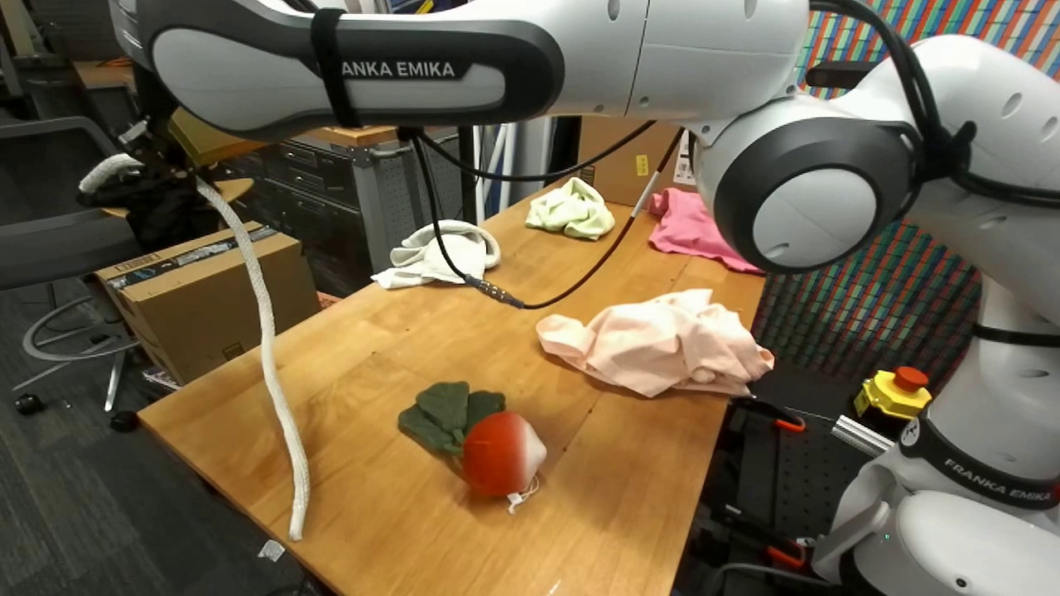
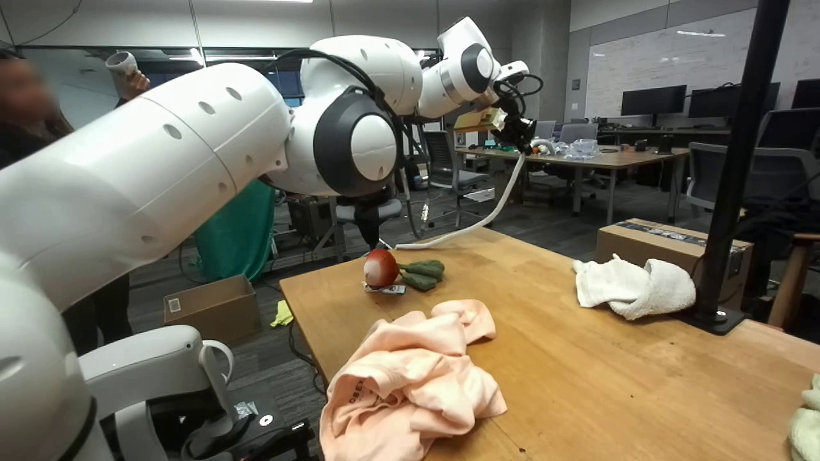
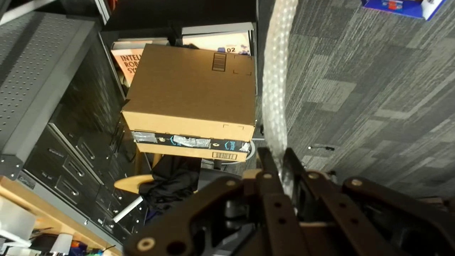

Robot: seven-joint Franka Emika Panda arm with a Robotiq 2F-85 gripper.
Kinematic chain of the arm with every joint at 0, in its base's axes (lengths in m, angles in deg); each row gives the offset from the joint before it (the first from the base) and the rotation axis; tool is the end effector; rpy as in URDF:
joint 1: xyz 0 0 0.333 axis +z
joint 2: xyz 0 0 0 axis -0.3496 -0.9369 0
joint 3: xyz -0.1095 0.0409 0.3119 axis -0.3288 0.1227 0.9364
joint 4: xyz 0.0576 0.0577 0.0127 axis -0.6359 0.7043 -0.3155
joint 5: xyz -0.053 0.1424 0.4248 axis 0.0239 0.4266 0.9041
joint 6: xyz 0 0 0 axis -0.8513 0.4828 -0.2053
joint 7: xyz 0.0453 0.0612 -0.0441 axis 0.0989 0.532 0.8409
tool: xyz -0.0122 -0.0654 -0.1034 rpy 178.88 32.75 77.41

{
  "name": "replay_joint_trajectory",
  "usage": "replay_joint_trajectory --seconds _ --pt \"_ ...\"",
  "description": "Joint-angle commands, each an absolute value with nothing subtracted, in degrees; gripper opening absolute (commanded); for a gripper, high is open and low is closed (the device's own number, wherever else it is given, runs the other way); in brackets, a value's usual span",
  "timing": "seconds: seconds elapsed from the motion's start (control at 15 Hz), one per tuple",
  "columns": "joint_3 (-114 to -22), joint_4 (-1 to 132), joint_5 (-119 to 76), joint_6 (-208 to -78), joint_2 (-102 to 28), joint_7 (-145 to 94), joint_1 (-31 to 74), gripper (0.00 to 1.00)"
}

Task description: Spread out the clothes and the objects on the table

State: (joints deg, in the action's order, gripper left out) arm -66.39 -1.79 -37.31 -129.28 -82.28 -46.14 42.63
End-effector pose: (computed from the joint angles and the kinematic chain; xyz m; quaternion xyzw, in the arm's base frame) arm 0.8566 0.3150 0.4756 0.9418 0.0067 0.3333 0.0440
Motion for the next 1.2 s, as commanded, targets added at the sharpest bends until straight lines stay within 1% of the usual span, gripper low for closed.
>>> replay_joint_trajectory --seconds 0.0,0.27,0.4,0.67,1.13 --pt "-68.54 -1.77 -34.54 -132.08 -82.3 -45.26 41.88 0.08" --pt "-66.97 -0.31 -31.5 -129.09 -82.12 -37.79 40.89 0.08" --pt "-66.62 -3.89 -31.01 -124.44 -84.94 -32.39 40.92 0.08" --pt "-67.17 -3.53 -32.04 -117.88 -86.26 -24.88 41.45 0.08" --pt "-68.17 -3.86 -33.57 -116.53 -88.39 -17.2 41.54 0.08"
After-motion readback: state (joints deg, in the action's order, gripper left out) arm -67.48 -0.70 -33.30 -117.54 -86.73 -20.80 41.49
